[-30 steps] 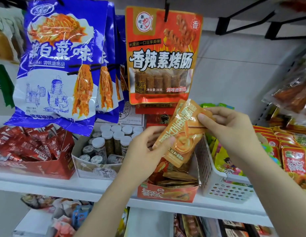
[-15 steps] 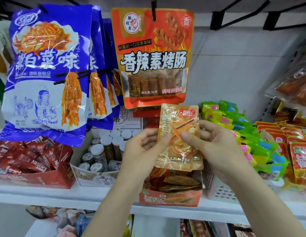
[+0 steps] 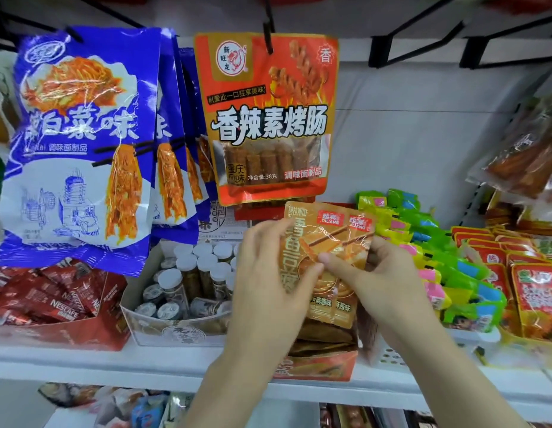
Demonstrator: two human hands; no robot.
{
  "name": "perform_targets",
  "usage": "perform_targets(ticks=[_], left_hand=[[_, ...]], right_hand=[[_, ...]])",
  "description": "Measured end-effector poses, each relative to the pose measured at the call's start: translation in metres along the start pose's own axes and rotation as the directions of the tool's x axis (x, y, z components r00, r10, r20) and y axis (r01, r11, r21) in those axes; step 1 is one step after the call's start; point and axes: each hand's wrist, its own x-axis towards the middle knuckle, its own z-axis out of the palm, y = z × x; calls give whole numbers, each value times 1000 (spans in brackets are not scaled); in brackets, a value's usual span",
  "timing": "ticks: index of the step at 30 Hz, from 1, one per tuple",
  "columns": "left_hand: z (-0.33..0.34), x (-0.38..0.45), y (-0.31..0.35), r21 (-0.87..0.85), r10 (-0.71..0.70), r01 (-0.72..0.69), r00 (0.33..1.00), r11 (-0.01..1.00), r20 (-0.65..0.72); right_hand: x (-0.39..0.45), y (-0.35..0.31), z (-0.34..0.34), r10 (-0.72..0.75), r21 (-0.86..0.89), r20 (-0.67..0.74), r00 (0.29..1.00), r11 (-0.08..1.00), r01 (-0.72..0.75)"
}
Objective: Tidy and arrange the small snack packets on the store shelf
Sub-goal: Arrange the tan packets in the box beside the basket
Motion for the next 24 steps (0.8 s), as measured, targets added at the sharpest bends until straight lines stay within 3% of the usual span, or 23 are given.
perform_targets(ticks=[3,6,10,12,14,16,18,20,24], left_hand=[[6,-6,8,109,36,-48,993,993,111],[5,-6,5,63,-32,21,983,998,178],[5,-6,5,-5,-30,31,982,1000,186],[0,-3,3,-102,-77,91,987,991,138],[-8,3,-2,-290,-226,246,969,925,101],[-16,8,-10,-507,-387,412,908,757,160],[-23,12,-16,-615,-426,483,869,623,251],[-26,13,-19,-637,-426,485,867,599,259],[-30,13,-22,-599,-420,444,887,667,190]], right_hand=[[0,1,0,-33,50,7,999,998,32],[0,0,1,-28,97,134,991,995,15],[-1,2,3,17,-3,197,980,1000,-17],[-1,1,4,27,7,159,987,1000,-29],[2,-2,0,-8,-39,49,999,999,10],[5,-7,-5,-69,-109,-38,997,992,64],[6,-11,-9,-107,-138,-66,992,986,97],[6,-15,-10,-123,-162,-70,990,981,111],[6,-20,-14,-162,-216,-99,982,967,138]])
